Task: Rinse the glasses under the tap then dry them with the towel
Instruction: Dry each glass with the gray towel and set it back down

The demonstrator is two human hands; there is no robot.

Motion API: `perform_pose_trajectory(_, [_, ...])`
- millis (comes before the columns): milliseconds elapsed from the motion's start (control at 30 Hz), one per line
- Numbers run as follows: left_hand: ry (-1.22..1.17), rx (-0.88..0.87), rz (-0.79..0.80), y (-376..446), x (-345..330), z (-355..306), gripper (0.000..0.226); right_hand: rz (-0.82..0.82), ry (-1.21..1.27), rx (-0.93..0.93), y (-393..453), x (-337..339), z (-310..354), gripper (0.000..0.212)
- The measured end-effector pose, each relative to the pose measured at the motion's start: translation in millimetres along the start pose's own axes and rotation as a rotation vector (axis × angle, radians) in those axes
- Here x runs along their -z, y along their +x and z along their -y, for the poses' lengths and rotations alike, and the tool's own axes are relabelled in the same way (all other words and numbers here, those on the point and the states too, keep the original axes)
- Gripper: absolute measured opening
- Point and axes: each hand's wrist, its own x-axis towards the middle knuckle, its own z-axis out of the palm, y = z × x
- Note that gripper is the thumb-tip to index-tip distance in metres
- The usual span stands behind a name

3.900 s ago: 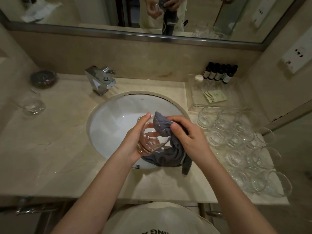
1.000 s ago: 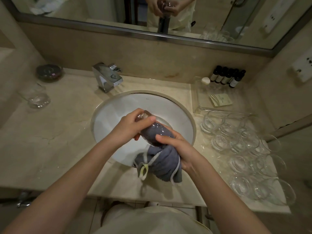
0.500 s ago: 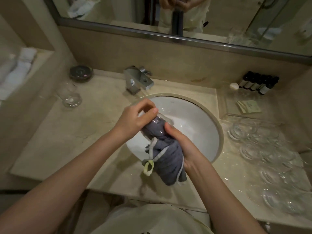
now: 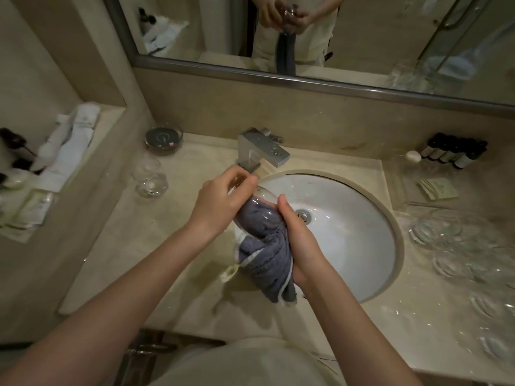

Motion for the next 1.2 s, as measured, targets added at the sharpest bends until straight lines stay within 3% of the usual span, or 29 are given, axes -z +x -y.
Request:
perform_pose_trajectory(67, [-0.070, -0.064, 0.017, -4.1, 10.3, 6.4, 0.025, 0.002, -0.051, 0.056, 2.9, -7.3, -4.3, 0.056])
perform_pose_trajectory(133, [-0.186, 0.157, 0.125, -3.0, 23.2, 5.1, 0.023, -0.066, -0.210, 0.155, 5.2, -14.5, -8.8, 0.044])
perform_pose_trajectory(200, [-0.161, 0.478, 0.286, 1.1, 37.4, 3.6, 0.038, -0.120, -0.401, 0.247, 10.0, -21.0, -16.2, 0.037])
perform_pose_trajectory(267, [-0.090, 0.606, 0.323, 2.9, 44.9, 7.3, 0.045, -0.131, -0.529, 0.277, 15.5, -27.2, -25.4, 0.037])
perform_pose_trajectory(333, [-0.067, 0.516, 0.186, -2.2, 46.0, 16.4, 0.035, -0.110, -0.468, 0.233, 17.7, -34.8, -32.0, 0.042])
perform_pose_trajectory(467, [0.004, -0.094, -0.105, -25.3, 49.5, 44.3, 0.020, -0.015, -0.109, -0.022, 17.0, -44.5, -33.1, 0.057])
perform_pose_trajectory(533, [-0.046, -0.233, -0.131, -33.2, 53.0, 57.5, 0.020, -0.005, -0.106, -0.055, 18.6, -47.1, -35.1, 0.052])
perform_pose_trajectory(600, [-0.128, -0.098, -0.068, -34.3, 58.4, 60.0, 0.022, -0.037, -0.224, 0.009, 19.3, -51.0, -37.6, 0.044])
perform_pose_trajectory(733, [-0.331, 0.736, 0.232, -19.7, 75.0, 39.0, 0.047, -0.043, -0.369, 0.199, 17.7, -57.2, -50.0, 0.033])
perform_pose_trajectory(767, [-0.320, 0.815, 0.247, -16.4, 78.0, 38.6, 0.050, -0.050, -0.396, 0.223, 18.5, -58.9, -54.5, 0.031])
perform_pose_trajectory(867, [-0.173, 0.589, 0.179, -15.7, 80.0, 49.1, 0.048, -0.081, -0.325, 0.174, 21.8, -64.9, -58.3, 0.037])
perform_pose_trajectory(933, [-0.200, 0.333, 0.099, -23.6, 81.7, 59.5, 0.046, -0.065, -0.140, 0.026, 22.9, -67.0, -54.8, 0.043])
perform_pose_trajectory(1000, [-0.236, 0.155, 0.118, -30.5, 86.0, 67.0, 0.042, -0.033, -0.013, -0.102, 21.8, -68.9, -52.7, 0.046])
perform_pose_trajectory(1067, [-0.281, 0.187, 0.212, -31.0, 93.0, 67.8, 0.039, -0.025, -0.055, -0.079, 22.8, -65.4, -54.1, 0.044])
perform_pose_trajectory(1200, [-0.396, 0.586, 0.576, -18.8, 114.5, 63.8, 0.048, 0.037, -0.264, 0.025, 20.3, -61.0, -51.6, 0.035])
